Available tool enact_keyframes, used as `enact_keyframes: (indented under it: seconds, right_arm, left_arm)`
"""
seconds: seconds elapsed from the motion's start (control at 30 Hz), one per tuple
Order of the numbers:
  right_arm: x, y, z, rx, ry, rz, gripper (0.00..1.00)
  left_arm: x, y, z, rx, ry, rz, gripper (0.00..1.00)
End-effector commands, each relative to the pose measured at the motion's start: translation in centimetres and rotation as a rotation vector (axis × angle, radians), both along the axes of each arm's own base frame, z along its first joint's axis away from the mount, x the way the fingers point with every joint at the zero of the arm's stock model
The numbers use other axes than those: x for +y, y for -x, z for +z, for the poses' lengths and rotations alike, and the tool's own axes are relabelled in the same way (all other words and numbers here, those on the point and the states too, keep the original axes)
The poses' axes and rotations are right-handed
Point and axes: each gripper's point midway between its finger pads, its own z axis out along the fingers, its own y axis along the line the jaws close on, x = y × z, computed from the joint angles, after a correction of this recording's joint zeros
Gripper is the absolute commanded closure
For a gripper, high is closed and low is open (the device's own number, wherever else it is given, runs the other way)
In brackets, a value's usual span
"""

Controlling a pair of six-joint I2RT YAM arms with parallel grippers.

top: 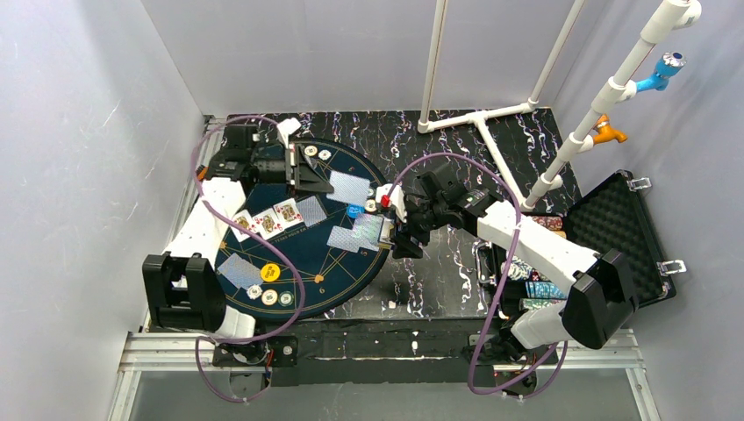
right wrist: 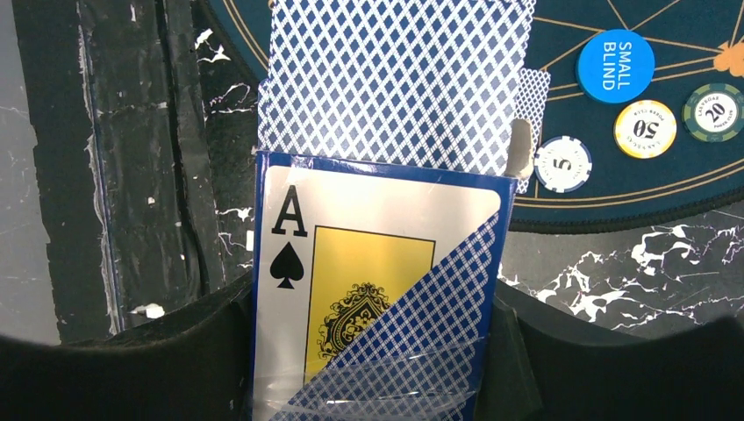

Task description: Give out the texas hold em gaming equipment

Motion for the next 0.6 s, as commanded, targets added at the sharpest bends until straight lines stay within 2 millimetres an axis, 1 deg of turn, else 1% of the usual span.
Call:
enact_keyframes:
  seconds: [0.0,0.03,0.1,0.2,0.27,0.4,0.47,0.57]
  right_arm:
    - [0.0,-0.3,2.2,-0.061,-0.059,0.006,0.99]
    - [-0.1,-0.3,2.2,-0.062,-0.058,0.005,0.99]
    - [-0.2,-0.3,2.3,-0.066,-0.056,0.001,0.99]
    - [-0.6,-0.5,2.3,-0.073,-0.05,-0.009,0.99]
    - [-0.8,-0.6,2.4,-0.079,-0.048,-0.015,0.99]
    - [-1.0,-0.8,2.4,-0.08,-0.043,-0.023,0.99]
    - [-1.0,-0.9,2.4,-0.08,-0.042,-0.026,0.99]
    - [-1.0,-1.1,2.3,-0.076,-0.039,-0.028,0.99]
  left_arm:
    - [2.3,-2.7,1.4,-0.136,-0.053,0.065,1.0]
    - [2.8,-3.4,1.0,-0.174,-0.1,0.068,1.0]
    - [3.8,-4.5,-0.4,-0.228,-0.217,0.052,1.0]
    - [5.3,-6.3,-2.4,-0.312,-0.371,-0.021,1.0]
    - [6.3,-6.5,-4.2,-0.315,-0.451,-0.109,1.0]
    - [7.8,-8.4,-7.6,-0.341,-0.568,-0.21,1.0]
    - [8.2,-9.2,-9.2,-0.352,-0.609,-0.258,1.0]
    - [7.9,-9.9,-10.6,-0.366,-0.623,-0.332,1.0]
